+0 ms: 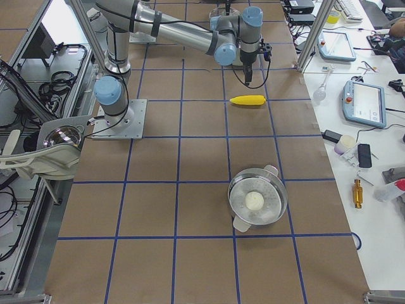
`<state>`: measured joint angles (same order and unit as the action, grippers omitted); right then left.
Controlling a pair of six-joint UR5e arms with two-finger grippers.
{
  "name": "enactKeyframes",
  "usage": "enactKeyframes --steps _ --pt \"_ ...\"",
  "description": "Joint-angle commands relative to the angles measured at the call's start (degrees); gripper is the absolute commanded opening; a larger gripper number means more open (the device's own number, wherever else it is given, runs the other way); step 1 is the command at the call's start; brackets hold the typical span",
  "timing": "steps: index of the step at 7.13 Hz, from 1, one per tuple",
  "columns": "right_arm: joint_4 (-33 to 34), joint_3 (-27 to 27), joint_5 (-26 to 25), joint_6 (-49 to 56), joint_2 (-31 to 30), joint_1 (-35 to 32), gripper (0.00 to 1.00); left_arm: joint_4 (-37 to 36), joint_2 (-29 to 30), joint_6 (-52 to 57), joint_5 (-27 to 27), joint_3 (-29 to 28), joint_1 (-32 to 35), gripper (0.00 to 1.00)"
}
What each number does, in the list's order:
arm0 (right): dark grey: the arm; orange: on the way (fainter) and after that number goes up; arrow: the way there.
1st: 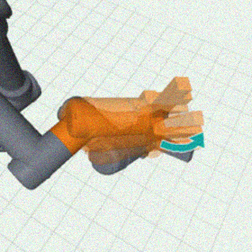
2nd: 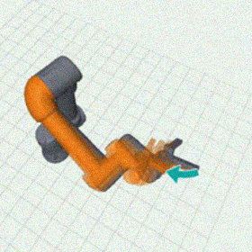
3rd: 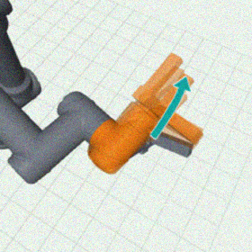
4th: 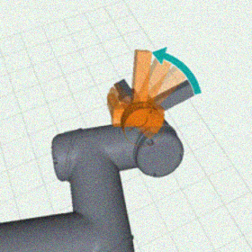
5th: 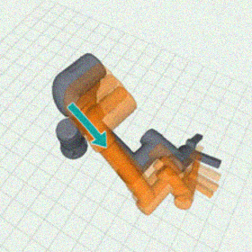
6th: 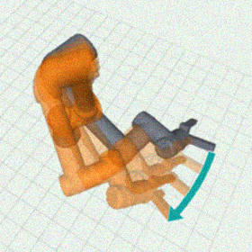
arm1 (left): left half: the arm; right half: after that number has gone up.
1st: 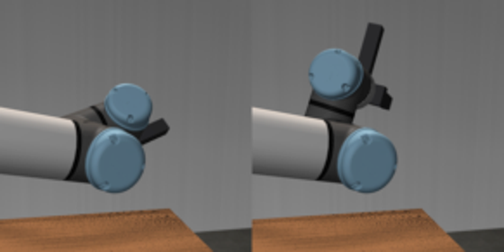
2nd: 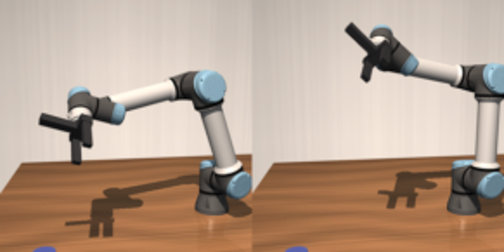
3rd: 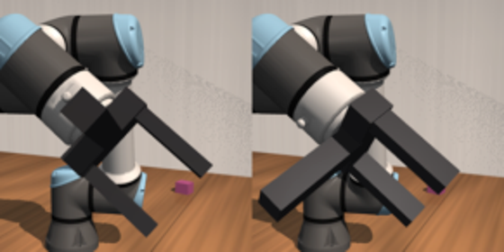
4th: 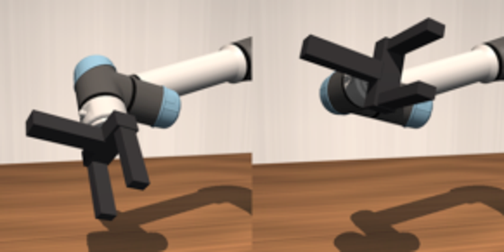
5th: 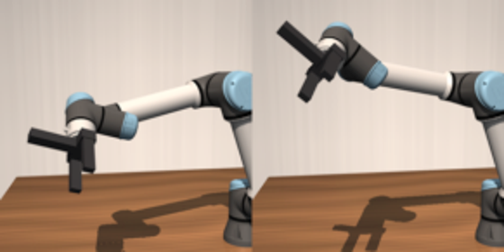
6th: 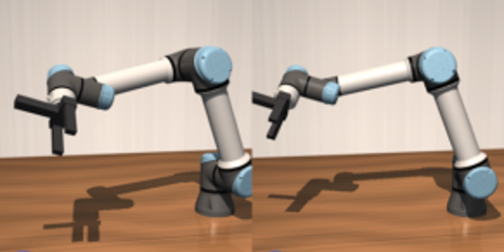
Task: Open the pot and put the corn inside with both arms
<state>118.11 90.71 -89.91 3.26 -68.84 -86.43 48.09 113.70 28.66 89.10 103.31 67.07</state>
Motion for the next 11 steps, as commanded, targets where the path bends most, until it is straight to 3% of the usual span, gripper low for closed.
enactKeyframes --steps 1,2,5,6,7,8,9,10,11 --pt "8.15 0.18 0.43 1.32 7.98 1.09 1.0 -0.01 0.03 -0.01 -0.42 0.14 0.07 0.55" --pt "12.8 0.17 0.44 0.18 10.8 1.09 1.0 -0.01 0.03 -0.1 -0.51 0.05 0.07 0.69" --pt "14.17 0.61 0.7 -3.87 12.5 -0.48 0.99 -0.01 -1.03 -1.5 -0.77 0.05 0.25 0.81" --pt "15.65 0.7 0.79 -3.88 13.89 -0.58 0.95 0.25 -2.51 -1.5 -0.6 -0.56 1.38 0.93" --pt "16.79 0.79 1.05 -3.79 14.78 -0.66 0.88 0.42 -4.44 -0.81 -0.69 -2.04 2.18 0.97" --pt "17.07 0.96 1.14 -3.27 14.87 -0.66 0.64 3.82 -6.54 -1.24 -0.25 -5.45 4.62 1.0" --pt "16.89 0.96 1.14 -3.0 14.79 -0.75 0.31 14.64 -9.18 -2.55 0.01 -9.31 7.43 0.99" --pt "16.54 0.88 1.14 -2.74 14.53 -0.75 0.11 22.93 -11.9 -5.95 -0.42 -11.35 8.5 1.0" --pt "16.54 0.88 0.96 -2.73 14.35 -0.75 0.03 27.36 -15.32 -7.03 -2.68 -12.16 9.38 1.0"
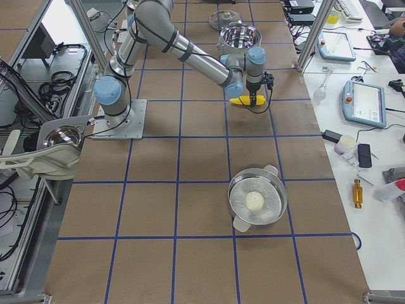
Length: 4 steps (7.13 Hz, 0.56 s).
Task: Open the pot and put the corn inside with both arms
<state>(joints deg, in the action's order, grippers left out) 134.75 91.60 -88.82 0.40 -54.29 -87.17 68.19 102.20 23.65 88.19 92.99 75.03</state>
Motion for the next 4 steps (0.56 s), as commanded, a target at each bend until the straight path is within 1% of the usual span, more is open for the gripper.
enactKeyframes --steps 1,2,3,4 --pt "-0.28 -0.11 -0.3 0.13 -1.16 -0.01 0.0 12.71 -6.98 -4.12 -2.75 -2.63 2.65 1.0" --pt "-1.5 -0.98 -0.3 0.22 -3.0 -0.36 0.0 16.07 -10.06 -4.92 -4.93 -2.9 3.97 1.0" --pt "-6.04 -3.51 -0.91 -0.13 -4.93 -2.02 0.0 16.88 -12.7 -4.93 -9.83 -3.08 5.11 1.0" --pt "-13.82 -9.02 -1.79 -1.0 -5.99 -4.82 0.0 17.85 -14.64 -5.02 -9.7 -4.04 6.86 1.0"
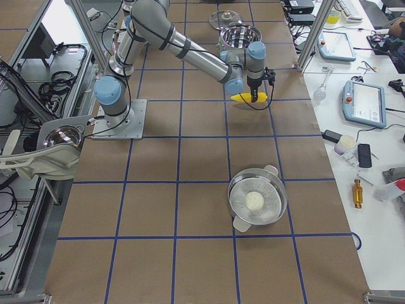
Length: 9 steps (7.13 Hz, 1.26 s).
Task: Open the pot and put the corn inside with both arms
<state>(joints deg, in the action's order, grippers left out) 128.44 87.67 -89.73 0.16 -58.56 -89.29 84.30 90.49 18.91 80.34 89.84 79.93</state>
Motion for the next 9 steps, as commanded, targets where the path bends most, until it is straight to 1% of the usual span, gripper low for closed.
enactKeyframes --steps 1,2,3,4,5,6,7,8,9 --pt "-13.86 -11.32 -2.1 -3.04 -1.65 -5.78 0.01 3.65 -3.04 -0.28 2.41 -2.72 3.9 1.0" --pt "-18.27 -16.25 -1.24 -6.02 -1.56 -8.42 0.01 3.67 -2.6 -0.28 5.15 -4.83 5.48 1.0" --pt "-19.8 -19.26 1.9 -11.44 -1.38 -11.23 0.02 4.63 -2.6 -0.36 5.09 -6.42 6.54 1.0" --pt "-19.64 -20.07 6.89 -17.33 -1.38 -14.04 0.02 5.42 -2.95 -0.36 5.52 -6.52 6.82 1.0" --pt "-19.11 -20.08 9.29 -20.43 -1.12 -16.85 0.02 6.13 -3.21 -0.28 5.7 -6.52 6.82 1.0" --pt "-17.02 -20.08 11.14 -20.9 0.88 -19.4 0.02 5.96 -2.78 -0.28 5.7 -6.78 6.82 1.0" --pt "-13.0 -20.08 19.42 -20.38 4.38 -20.13 0.02 6.13 -2.69 -0.36 5.7 -7.05 6.82 1.0" --pt "-9.82 -20.08 21.33 -20.37 6.25 -20.74 0.02 6.66 -2.86 -0.36 5.79 -7.05 6.82 1.0" --pt "-8.57 -19.99 22.83 -20.37 7.14 -20.92 0.02 6.57 -2.69 -0.28 5.7 -7.05 6.47 1.0"
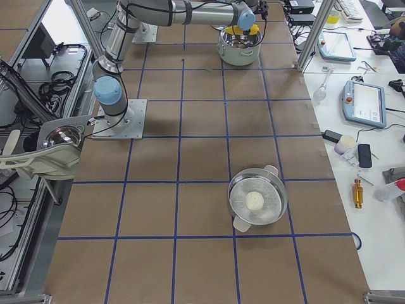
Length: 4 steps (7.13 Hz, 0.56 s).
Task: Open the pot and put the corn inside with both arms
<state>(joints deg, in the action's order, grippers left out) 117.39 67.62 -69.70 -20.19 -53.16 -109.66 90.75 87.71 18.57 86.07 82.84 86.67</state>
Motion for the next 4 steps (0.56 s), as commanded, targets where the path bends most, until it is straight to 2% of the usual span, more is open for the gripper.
enactKeyframes --steps 1,4 --pt "3.37 0.14 2.98 0.06 2.62 -0.64 0.02 0.3 -0.17 0.06 -0.03 0.21 -0.44 1.0" --pt "4.51 0.23 2.99 -0.11 5.08 -0.81 0.03 0.21 -0.08 0.06 -0.73 0.48 -0.45 1.0"
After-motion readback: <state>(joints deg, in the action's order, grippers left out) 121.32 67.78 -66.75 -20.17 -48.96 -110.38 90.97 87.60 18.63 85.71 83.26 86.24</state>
